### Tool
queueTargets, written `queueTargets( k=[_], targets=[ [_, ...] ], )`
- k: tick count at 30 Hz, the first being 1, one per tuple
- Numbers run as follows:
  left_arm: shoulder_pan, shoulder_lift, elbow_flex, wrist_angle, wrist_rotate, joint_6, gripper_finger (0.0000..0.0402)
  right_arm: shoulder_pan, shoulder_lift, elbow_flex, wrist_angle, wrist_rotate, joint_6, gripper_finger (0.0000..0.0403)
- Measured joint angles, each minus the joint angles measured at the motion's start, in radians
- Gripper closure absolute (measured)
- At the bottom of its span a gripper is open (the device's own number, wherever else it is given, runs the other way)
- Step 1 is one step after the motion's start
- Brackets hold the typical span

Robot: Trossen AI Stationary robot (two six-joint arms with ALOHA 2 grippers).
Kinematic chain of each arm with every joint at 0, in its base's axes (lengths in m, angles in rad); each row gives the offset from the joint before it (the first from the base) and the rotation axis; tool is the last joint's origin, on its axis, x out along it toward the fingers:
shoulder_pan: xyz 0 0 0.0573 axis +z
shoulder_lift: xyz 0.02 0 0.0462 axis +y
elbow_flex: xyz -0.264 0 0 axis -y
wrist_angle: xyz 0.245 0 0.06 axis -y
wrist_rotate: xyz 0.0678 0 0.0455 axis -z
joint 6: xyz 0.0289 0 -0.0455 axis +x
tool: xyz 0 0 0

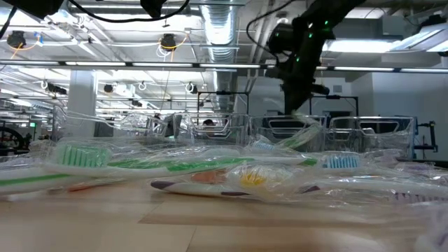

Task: Pick & Place Toothbrushes
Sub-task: Put the green toothbrush into the middle right transparent bin, then put the violet toothbrush into the right transparent bin

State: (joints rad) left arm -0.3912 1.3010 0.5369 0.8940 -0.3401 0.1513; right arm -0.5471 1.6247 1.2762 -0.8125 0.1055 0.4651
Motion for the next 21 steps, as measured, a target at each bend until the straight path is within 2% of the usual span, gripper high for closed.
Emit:
queueTargets(
  k=[5,11,15,21],
  targets=[
    [0.000,0.000,0.000,0.000,0.000,0.001,0.0153,-0.023,0.052,0.000,0.019,0.001,0.004,0.0355],
    [0.000,0.000,0.000,0.000,0.002,0.001,0.0153,-0.016,0.042,-0.001,0.029,0.054,0.029,0.0350],
    [0.000,0.000,0.000,0.000,0.002,0.001,0.0153,0.004,-0.019,0.000,0.048,0.058,0.021,0.0349],
    [-0.010,-0.015,0.000,-0.002,-0.001,0.001,0.0153,0.080,-0.180,0.000,0.065,0.061,-0.027,0.0348]
  ],
)
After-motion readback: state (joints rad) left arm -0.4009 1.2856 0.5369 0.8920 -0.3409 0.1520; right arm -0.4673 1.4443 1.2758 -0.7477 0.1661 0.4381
